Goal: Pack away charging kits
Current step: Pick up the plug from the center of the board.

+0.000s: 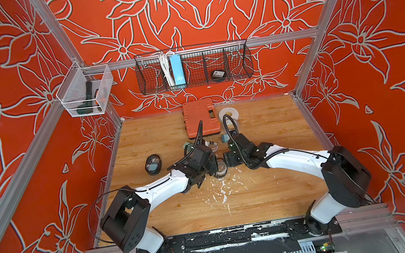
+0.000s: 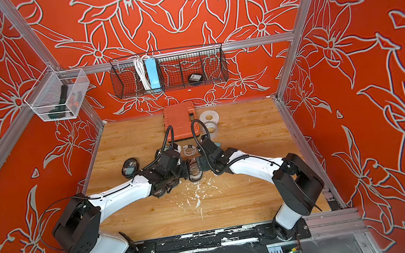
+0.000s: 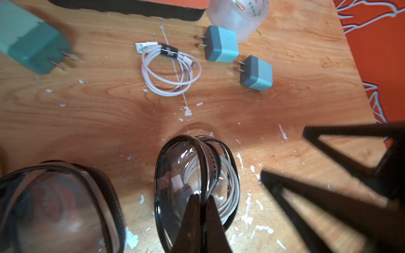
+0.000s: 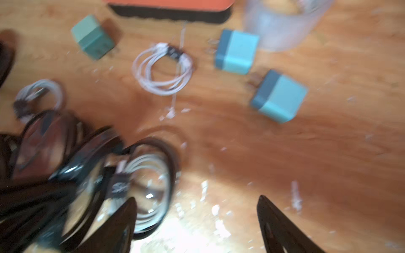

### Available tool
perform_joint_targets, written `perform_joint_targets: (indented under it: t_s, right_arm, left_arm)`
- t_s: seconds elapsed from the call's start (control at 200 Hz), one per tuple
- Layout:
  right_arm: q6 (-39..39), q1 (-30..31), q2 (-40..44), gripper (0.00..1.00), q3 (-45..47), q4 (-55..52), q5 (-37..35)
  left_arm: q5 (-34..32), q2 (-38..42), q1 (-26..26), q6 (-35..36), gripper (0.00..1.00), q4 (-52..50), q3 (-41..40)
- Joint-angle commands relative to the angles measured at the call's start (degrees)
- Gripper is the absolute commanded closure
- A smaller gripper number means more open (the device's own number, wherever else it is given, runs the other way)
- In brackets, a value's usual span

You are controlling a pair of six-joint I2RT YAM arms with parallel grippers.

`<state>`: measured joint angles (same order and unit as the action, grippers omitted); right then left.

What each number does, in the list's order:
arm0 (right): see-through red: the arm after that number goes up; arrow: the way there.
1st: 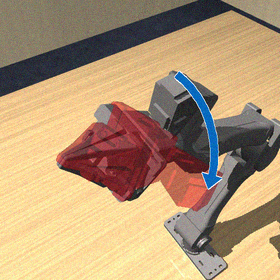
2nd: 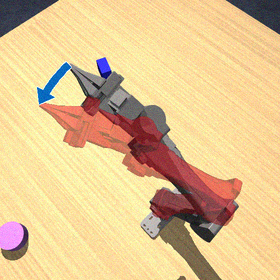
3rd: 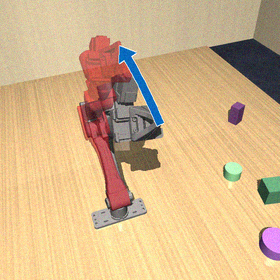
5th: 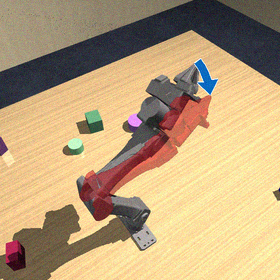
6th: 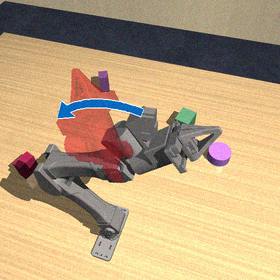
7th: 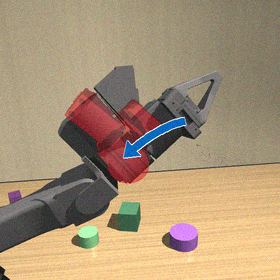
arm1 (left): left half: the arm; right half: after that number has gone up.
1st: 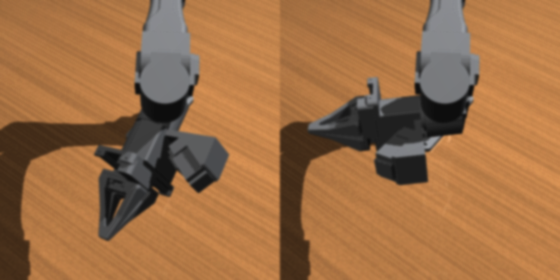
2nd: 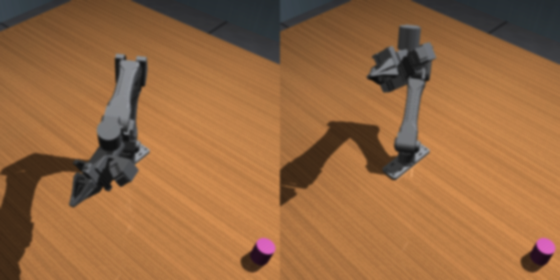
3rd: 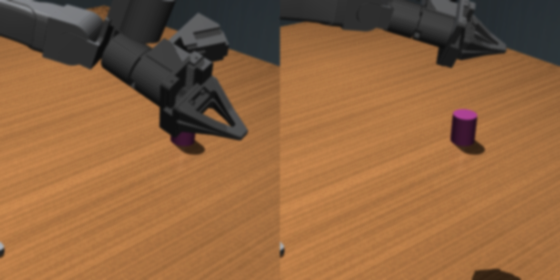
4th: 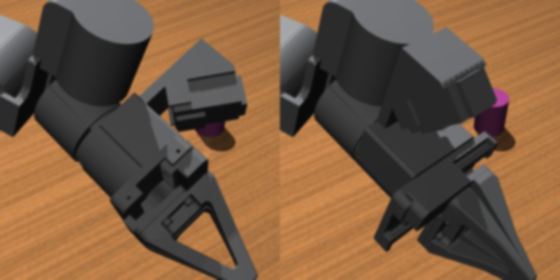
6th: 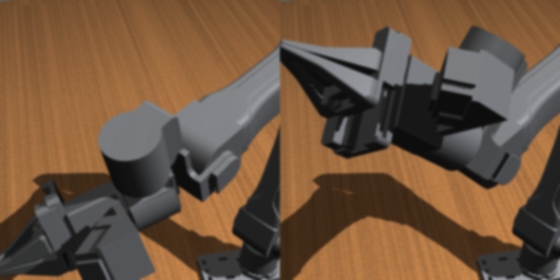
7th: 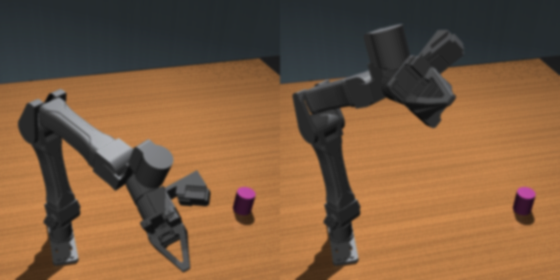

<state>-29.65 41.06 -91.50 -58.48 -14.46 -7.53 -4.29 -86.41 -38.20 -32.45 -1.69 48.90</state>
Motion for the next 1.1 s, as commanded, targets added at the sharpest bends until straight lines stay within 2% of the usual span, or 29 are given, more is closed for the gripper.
perform_joint_targets:
  t_s: [0.0,0.11,0.31,0.565,0.756,0.936,1.096]
  right_arm:
    - [3.14,-5.18,-3.23,0.11,-2.88,0.93,-1.78]
    - [6.82,-8.09,-7.22,0.06,-5.50,3.66,0.57]
    - [10.68,-9.14,-17.71,0.04,-16.53,-2.37,2.43]
    - [14.61,-9.69,-23.33,0.03,-21.92,-4.20,0.84]
    - [16.86,-10.07,-24.84,0.04,-22.65,-4.44,4.21]
    - [16.67,-10.04,-26.44,0.07,-22.91,-5.99,4.34]
    - [14.87,-9.96,-23.27,0.09,-18.77,-4.48,7.24]
  left_arm:
    - [-2.39,0.90,0.31,-0.19,1.00,-1.73,1.19]
    - [-2.94,1.16,0.33,-0.08,1.00,-2.21,1.42]
    - [-3.00,1.99,0.31,-0.05,1.00,-2.22,1.39]
    - [-2.05,1.34,0.31,-0.12,1.00,-1.91,1.44]
    - [-1.95,1.51,0.33,-0.24,1.00,-1.65,1.27]
    - [-1.53,1.17,0.40,-0.23,1.00,-1.65,1.36]
    - [-1.35,0.94,0.40,-0.30,1.00,-1.56,1.37]
